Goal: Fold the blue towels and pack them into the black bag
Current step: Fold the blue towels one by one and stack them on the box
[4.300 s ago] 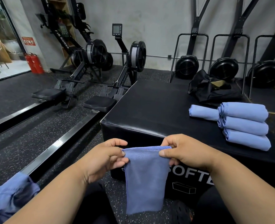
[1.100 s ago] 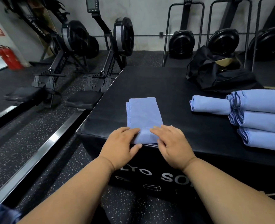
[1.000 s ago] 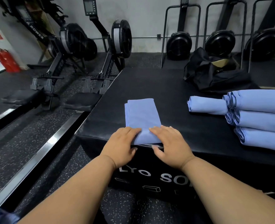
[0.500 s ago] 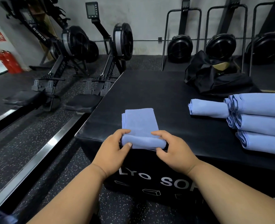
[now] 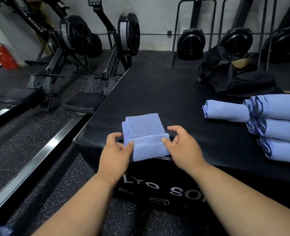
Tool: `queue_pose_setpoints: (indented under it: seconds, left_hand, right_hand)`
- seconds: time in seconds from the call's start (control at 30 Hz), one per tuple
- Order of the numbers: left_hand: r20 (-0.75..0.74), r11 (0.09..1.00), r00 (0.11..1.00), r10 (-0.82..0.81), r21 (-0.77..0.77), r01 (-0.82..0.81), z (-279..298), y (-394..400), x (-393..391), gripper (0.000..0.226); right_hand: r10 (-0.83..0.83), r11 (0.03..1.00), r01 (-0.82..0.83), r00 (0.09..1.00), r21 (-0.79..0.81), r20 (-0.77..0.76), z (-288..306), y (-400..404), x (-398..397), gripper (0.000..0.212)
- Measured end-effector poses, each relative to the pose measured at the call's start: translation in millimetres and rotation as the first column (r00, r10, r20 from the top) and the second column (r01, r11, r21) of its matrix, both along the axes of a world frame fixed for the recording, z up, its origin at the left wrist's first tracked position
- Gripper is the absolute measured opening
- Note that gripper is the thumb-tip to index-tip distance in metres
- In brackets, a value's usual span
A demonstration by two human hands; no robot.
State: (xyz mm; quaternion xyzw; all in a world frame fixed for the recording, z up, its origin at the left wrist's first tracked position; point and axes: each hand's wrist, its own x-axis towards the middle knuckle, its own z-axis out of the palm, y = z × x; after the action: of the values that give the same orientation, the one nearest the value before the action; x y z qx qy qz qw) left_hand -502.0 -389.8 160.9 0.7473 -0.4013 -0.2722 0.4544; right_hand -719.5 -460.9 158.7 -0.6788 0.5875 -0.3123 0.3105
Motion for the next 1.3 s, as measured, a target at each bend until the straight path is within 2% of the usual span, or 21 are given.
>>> queue_pose_setpoints:
  seconds: [0.1, 0.2, 0.27, 0.33, 0.4, 0.47, 0.53, 0.6, 0.7, 0.87, 0.97, 1.03, 1.13, 1.23, 1.3]
  left_hand:
    - [0.329, 0.993, 0.944, 0.006, -0.116, 0.034, 5, 1, 0, 0.044]
    - [0.664, 0.913, 0.740, -0.106, -0.230, 0.337, 3, 3, 3, 0.022]
    - [0.743, 0.852, 0.632, -0.221, -0.168, 0.495, -4, 8, 7, 0.024]
    - [0.742, 0.827, 0.587, -0.324, -0.078, 0.556, -11, 14, 10, 0.047]
    - [0.751, 0.826, 0.553, -0.362, -0.016, 0.563, -14, 14, 14, 0.065]
    - [0.720, 0.852, 0.584, -0.375, 0.021, 0.522, -9, 10, 14, 0.073]
    - [0.668, 0.883, 0.642, -0.375, 0.047, 0.467, 4, 7, 12, 0.071]
    - [0.615, 0.895, 0.687, -0.386, 0.069, 0.441, 16, 9, 12, 0.064]
    - [0.433, 0.901, 0.800, -0.415, 0.070, 0.429, 27, 16, 18, 0.055]
    - [0.145, 0.950, 0.940, -0.308, -0.001, 0.312, 22, 17, 26, 0.048]
    - [0.046, 0.982, 0.981, -0.188, 0.023, 0.187, 16, 8, 22, 0.052]
    - [0.030, 0.992, 0.993, -0.113, 0.056, 0.111, 15, 2, 18, 0.057]
    - [0.101, 0.996, 0.994, -0.044, 0.085, 0.036, 16, -7, 16, 0.064]
    - [0.182, 0.987, 0.977, -0.115, 0.128, 0.093, 19, -13, 12, 0.065]
    - [0.197, 0.979, 0.966, -0.168, 0.150, 0.140, 20, -14, 9, 0.063]
  right_hand:
    - [-0.002, 1.000, 0.001, 0.999, -0.019, -0.046, 3, -2, 2, 0.032]
    - [-0.010, 1.000, 0.009, 1.000, -0.028, -0.018, 2, -2, 3, 0.025]
    - [0.002, 0.993, -0.002, 1.000, -0.115, 0.006, -1, 1, 2, 0.024]
    - [0.069, 0.960, -0.075, 0.997, -0.271, -0.034, -5, 4, -1, 0.024]
    - [0.175, 0.916, -0.197, 0.980, -0.350, -0.093, -6, 6, -5, 0.032]
    - [0.283, 0.904, -0.315, 0.948, -0.288, -0.150, -5, 9, -10, 0.052]
    - [0.341, 0.880, -0.406, 0.901, -0.248, -0.267, -5, 11, -13, 0.073]
    - [0.336, 0.867, -0.422, 0.887, -0.263, -0.316, -5, 13, -14, 0.074]
    - [0.273, 0.902, -0.318, 0.944, -0.293, -0.185, 1, 17, -19, 0.062]
    - [0.239, 0.971, -0.235, 0.952, -0.045, 0.193, 8, 21, -22, 0.048]
    - [0.144, 0.988, -0.151, 0.971, 0.020, 0.192, 5, 13, -9, 0.040]
    - [0.057, 0.998, -0.061, 0.991, 0.027, 0.118, 3, 6, 0, 0.041]
    - [0.002, 1.000, -0.002, 1.000, 0.003, 0.006, 3, 0, 10, 0.044]
    - [0.046, 0.999, -0.046, 0.998, -0.005, -0.034, 1, -2, 13, 0.046]
    - [0.079, 0.997, -0.080, 0.997, 0.022, 0.008, -1, -6, 13, 0.045]
